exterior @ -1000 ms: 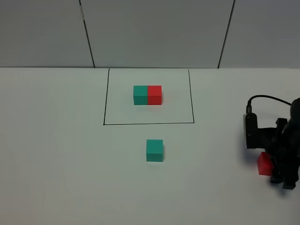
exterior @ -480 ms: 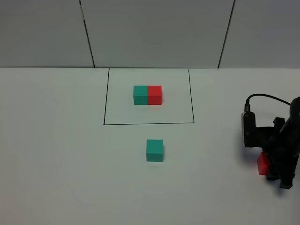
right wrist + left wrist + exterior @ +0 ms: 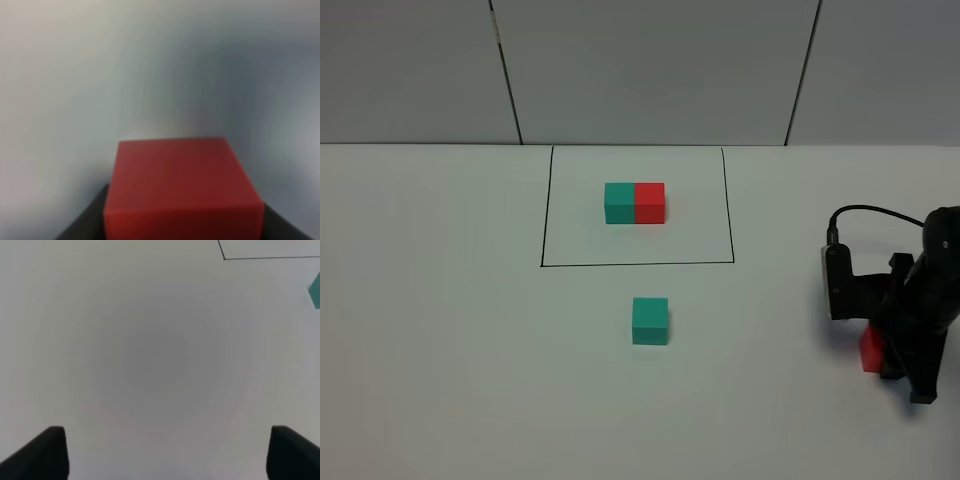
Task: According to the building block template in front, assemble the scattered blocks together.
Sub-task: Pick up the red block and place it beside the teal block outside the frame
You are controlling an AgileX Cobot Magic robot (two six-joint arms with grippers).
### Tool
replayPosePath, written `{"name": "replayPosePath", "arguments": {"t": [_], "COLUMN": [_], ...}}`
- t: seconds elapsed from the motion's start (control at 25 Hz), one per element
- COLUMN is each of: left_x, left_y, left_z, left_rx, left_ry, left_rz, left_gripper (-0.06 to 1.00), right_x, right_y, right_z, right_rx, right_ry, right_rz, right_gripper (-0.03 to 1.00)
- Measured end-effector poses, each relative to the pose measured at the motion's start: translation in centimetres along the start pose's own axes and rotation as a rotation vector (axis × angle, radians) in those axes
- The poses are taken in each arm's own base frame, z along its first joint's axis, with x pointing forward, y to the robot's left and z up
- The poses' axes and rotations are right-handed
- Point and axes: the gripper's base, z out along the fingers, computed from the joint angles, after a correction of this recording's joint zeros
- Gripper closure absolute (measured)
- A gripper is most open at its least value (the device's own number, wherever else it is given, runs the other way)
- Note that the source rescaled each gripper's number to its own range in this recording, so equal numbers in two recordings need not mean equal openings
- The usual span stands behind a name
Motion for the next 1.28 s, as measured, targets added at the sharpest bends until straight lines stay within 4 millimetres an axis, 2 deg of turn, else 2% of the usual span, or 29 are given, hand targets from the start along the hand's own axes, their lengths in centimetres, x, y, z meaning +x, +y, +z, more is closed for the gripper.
{"name": "replayPosePath", "arguments": {"t": [0.2,0.4,0.6,0.92,1.12,1.28], "left_x": [0.0,0.0,0.0,0.0,0.0,0.0], "left_y": [0.0,0.0,0.0,0.0,0.0,0.0], "left_z": [0.0,0.0,0.0,0.0,0.0,0.0], "left_rx": [0.000,0.000,0.000,0.000,0.000,0.000], "left_ry": [0.000,0.000,0.000,0.000,0.000,0.000], "left_rz": [0.000,0.000,0.000,0.000,0.000,0.000], "left_gripper": [0.08,0.08,0.08,0.08,0.08,0.08], "right_x": [-3.8,-8.3,-12.0,-16.2,-17.7,-18.5], "right_y": [-1.2,-2.1,-2.3,-3.0,-2.8,-2.4], "right_z": [-0.6,-2.8,-3.9,-2.8,-1.1,-0.6], "right_rx": [0.027,0.082,0.030,-0.031,-0.060,-0.056], "right_ry": [-0.023,-0.048,-0.007,0.027,0.027,0.008], "right_rz": [-0.016,0.003,-0.001,-0.022,-0.027,-0.034], "right_gripper": [0.96,0.96,0.96,0.96,0.96,0.96]}}
